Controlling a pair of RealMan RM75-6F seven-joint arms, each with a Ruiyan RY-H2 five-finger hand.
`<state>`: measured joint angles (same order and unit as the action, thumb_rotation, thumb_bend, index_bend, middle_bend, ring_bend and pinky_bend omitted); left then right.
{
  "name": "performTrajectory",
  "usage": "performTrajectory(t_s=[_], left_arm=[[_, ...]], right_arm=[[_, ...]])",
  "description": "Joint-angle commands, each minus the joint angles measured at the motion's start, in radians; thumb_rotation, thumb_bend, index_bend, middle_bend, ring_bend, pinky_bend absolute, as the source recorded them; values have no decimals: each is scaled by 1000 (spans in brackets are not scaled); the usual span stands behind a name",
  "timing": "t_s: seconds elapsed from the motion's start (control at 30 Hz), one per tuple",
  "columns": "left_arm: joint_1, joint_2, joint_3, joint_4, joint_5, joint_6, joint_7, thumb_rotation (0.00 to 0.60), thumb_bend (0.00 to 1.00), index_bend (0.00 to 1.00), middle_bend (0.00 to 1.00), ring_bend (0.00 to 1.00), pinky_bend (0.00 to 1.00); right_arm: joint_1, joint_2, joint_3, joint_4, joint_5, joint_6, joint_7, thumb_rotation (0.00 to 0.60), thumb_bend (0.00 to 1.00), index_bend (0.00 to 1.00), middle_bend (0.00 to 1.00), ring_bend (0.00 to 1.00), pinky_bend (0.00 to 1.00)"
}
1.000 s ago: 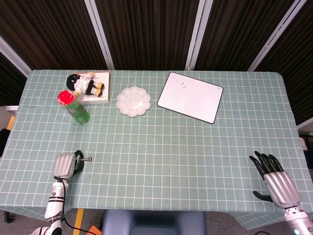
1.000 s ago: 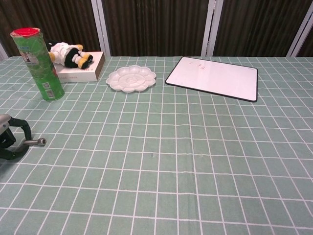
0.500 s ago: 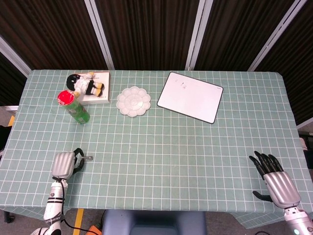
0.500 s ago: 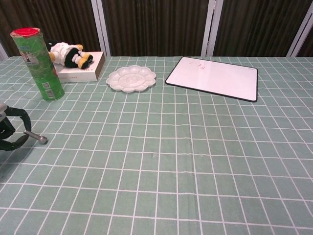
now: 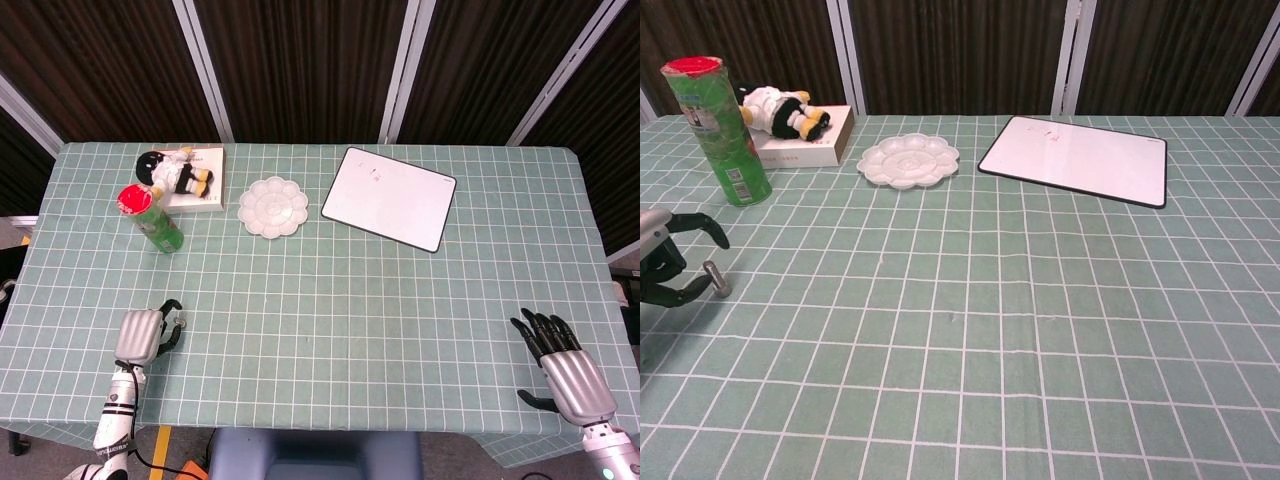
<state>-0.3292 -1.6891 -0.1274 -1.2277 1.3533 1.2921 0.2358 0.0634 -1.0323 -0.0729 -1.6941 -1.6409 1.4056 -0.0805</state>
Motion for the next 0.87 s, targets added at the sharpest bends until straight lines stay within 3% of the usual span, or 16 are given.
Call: performTrajectory(t_s=[0.03, 0.17, 0.23, 0.27, 0.3, 0.37, 0.4, 0.47, 0.53, 0.7, 0.87], left_arm=[[6, 15, 6, -19, 14, 18, -3, 600, 392, 172, 1000, 1000, 1000], [46, 78, 41, -85, 84, 115, -3, 600, 386, 55, 990, 994, 1000], [88, 143, 84, -152, 147, 191, -22, 600, 385, 29, 851, 875, 947], [107, 188, 115, -195, 173, 208, -37, 600, 384, 13, 622, 641, 766], [132, 263, 163, -262, 213, 227, -60, 600, 384, 3, 391, 385, 523], [180, 376, 237, -359, 299, 300, -119, 600, 384, 0, 104, 73, 177], [195, 416, 266, -386, 348, 333, -138, 600, 385, 0, 30, 9, 77], [225, 472, 303, -418, 418, 398, -161, 600, 386, 0, 1, 0, 13], [251, 499, 304, -430, 441, 440, -123, 600, 387, 0, 0, 0, 0], [263, 528, 288, -479, 372, 386, -73, 600, 387, 0, 0, 0, 0], [272, 540, 274, -495, 374, 385, -64, 600, 387, 0, 0, 0, 0]], right_arm=[[0, 0, 0, 0, -1, 1, 0, 600, 170, 0, 0, 0, 0], [-3, 2, -1, -2, -3, 6, 2, 600, 170, 0, 0, 0, 0], [-5, 4, 0, -2, -3, 11, 3, 600, 170, 0, 0, 0, 0], [-5, 5, 0, -1, -3, 12, 4, 600, 171, 0, 0, 0, 0], [-6, 6, -1, -2, -3, 12, 4, 600, 170, 0, 0, 0, 0], [-6, 8, -3, -4, -8, 13, 4, 600, 171, 0, 0, 0, 0], [-6, 9, -4, -4, -12, 14, 5, 600, 171, 0, 0, 0, 0], [-7, 11, -6, -1, -16, 15, 6, 600, 171, 0, 0, 0, 0], [-4, 13, -9, -3, -18, 9, 11, 600, 170, 0, 0, 0, 0], [-5, 20, -18, -6, -36, 12, 21, 600, 171, 0, 0, 0, 0], [-12, 23, -19, -6, -44, 28, 21, 600, 171, 0, 0, 0, 0]])
